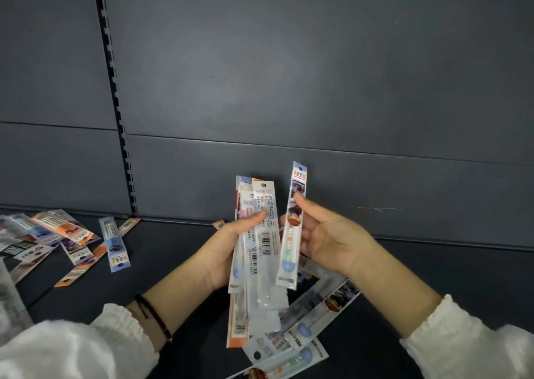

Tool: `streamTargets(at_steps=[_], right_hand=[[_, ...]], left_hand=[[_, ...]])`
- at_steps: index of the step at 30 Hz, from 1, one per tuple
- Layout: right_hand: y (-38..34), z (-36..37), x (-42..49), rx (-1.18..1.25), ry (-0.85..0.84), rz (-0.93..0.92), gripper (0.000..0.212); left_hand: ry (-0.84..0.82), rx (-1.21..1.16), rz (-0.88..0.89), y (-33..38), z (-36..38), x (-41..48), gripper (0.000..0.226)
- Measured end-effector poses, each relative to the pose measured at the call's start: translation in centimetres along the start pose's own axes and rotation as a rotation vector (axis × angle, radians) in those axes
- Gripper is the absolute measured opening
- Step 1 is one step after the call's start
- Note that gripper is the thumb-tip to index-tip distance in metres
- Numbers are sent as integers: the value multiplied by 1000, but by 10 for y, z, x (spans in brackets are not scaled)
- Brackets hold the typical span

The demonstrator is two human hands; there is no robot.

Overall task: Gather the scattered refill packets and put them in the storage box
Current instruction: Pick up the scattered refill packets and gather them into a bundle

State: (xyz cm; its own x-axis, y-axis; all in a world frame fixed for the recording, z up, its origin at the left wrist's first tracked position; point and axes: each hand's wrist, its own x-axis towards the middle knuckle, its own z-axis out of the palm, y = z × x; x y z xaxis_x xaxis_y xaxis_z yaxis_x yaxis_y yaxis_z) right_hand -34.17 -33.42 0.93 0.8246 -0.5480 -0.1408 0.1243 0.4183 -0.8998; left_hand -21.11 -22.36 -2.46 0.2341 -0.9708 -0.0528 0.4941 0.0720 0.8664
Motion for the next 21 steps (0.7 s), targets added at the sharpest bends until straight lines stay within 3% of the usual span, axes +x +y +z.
streamTargets(at_steps=[2, 4, 9, 14, 18, 21], right_hand=[[6, 7, 4, -36, 75, -93, 28], [10, 10, 8, -85, 140, -153, 22], [26, 18, 8, -351, 155, -192, 22], [-1, -13, 17, -370, 238, -255, 24], [-16, -79, 20, -1027, 363, -261, 17], [-13, -104, 19, -1346, 234, -55, 30]], left_hand=[[21, 59, 0, 1, -5, 0, 25], [23, 60, 9, 2, -7, 1, 26], [-20, 124, 49, -2, -1, 2, 21], [70, 138, 63, 2, -11, 1, 16], [138, 11, 98, 7, -25, 4, 19], [160, 0, 134, 4, -28, 7, 30]])
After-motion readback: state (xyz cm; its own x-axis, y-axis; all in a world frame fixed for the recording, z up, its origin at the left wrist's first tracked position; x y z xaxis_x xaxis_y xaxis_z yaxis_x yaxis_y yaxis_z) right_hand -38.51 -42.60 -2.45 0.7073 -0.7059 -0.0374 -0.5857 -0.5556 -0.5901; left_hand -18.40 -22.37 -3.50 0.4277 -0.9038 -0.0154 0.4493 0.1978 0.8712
